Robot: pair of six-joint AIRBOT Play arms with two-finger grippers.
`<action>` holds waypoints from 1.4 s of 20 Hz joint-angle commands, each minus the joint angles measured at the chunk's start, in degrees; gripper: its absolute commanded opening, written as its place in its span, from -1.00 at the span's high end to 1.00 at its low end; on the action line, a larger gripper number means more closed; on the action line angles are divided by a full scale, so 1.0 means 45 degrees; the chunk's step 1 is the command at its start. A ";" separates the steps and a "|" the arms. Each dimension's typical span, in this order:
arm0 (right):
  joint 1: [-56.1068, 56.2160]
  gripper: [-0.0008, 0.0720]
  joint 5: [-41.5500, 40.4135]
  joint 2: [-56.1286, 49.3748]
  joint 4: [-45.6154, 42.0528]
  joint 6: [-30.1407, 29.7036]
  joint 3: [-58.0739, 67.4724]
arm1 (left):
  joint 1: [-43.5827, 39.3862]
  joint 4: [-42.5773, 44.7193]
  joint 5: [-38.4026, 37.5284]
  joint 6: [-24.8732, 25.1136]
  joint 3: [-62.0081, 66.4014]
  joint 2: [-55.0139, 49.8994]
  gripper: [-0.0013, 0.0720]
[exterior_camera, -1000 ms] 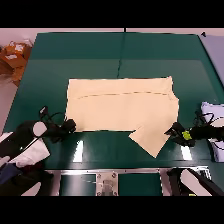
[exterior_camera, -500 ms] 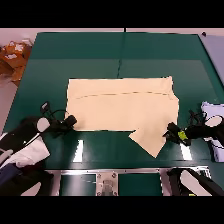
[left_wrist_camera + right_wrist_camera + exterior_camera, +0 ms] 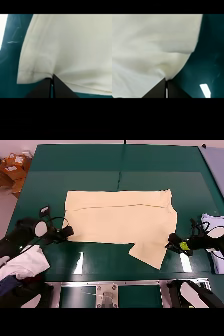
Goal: Fold the shirts.
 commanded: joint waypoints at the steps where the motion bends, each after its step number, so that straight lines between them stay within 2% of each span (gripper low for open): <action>1: -0.0005 0.92 0.0855 0.1088 -0.1559 0.1054 0.0078 | 0.0000 0.0869 -0.1681 0.1282 0.0554 0.0000 0.91; 3: 0.0000 0.92 0.0928 0.1724 -0.1341 0.1112 0.0121 | 0.0000 0.0879 -0.1632 0.1821 0.0685 0.0000 0.91; 5: 0.0019 0.92 0.0855 0.1841 -0.0257 0.1020 0.0534 | 0.0000 0.0874 -0.1307 0.2200 0.1064 0.0000 0.91; 9: 0.0024 0.92 -0.0568 0.1258 0.1647 0.0607 0.2098 | 0.0049 0.0952 0.0233 0.2375 0.2239 -0.0180 0.91; 14: 0.0029 0.92 -0.1676 -0.2045 0.3060 -0.0301 0.5100 | 0.1409 0.0899 0.0568 0.2594 0.4648 -0.2647 0.91; 16: 0.0039 0.92 -0.2055 -0.3575 0.3643 -0.0695 0.6407 | 0.1583 0.0733 0.1039 0.3065 0.5727 -0.3842 0.90; 18: 0.0257 0.92 -0.2259 -0.5158 0.4410 -0.1345 0.7820 | 0.1583 0.0617 0.1413 0.3060 0.6800 -0.5085 0.90; 22: 0.1161 0.91 -0.2579 -0.8150 0.4420 -0.1399 1.0530 | 0.1583 0.0423 0.2142 0.3084 0.9010 -0.7553 0.90; 26: 0.1768 0.91 -0.2764 -1.0559 0.4410 -0.1438 1.2531 | 0.1583 -0.0967 0.4095 0.4478 0.9865 -0.8854 0.90; 28: 0.1753 0.91 -0.2909 -1.1234 0.4342 -0.1438 1.3066 | 0.1583 -0.0850 0.4677 0.4512 0.9874 -0.8869 0.89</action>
